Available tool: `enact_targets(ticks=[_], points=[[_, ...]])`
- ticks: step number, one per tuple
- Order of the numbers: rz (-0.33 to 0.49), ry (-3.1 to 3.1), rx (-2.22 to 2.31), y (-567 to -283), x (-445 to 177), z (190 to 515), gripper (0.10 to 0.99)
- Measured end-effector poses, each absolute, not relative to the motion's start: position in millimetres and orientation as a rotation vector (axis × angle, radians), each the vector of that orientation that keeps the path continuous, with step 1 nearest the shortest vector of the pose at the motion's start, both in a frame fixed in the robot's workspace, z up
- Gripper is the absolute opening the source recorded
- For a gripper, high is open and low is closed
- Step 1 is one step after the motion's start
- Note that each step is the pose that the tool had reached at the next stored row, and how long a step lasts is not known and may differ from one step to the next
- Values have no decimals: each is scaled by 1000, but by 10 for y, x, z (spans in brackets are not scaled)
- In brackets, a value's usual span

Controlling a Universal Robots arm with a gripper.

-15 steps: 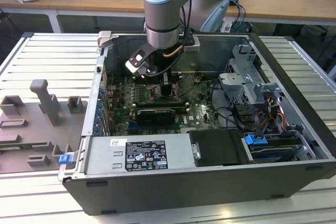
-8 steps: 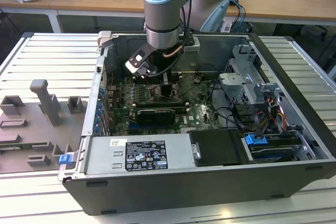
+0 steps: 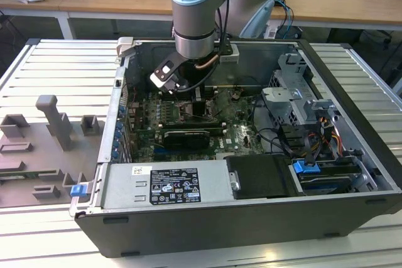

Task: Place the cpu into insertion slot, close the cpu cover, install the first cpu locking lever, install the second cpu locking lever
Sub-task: 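Place the cpu into insertion slot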

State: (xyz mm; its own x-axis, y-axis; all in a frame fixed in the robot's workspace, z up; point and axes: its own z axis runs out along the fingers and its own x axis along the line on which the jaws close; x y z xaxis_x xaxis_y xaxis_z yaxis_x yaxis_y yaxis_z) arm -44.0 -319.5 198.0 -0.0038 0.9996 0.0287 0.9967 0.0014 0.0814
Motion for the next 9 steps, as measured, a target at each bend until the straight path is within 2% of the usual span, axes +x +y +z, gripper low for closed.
enact_targets(ticks=[9], points=[[121,2196,2191,-3190,-440,2048,620]])
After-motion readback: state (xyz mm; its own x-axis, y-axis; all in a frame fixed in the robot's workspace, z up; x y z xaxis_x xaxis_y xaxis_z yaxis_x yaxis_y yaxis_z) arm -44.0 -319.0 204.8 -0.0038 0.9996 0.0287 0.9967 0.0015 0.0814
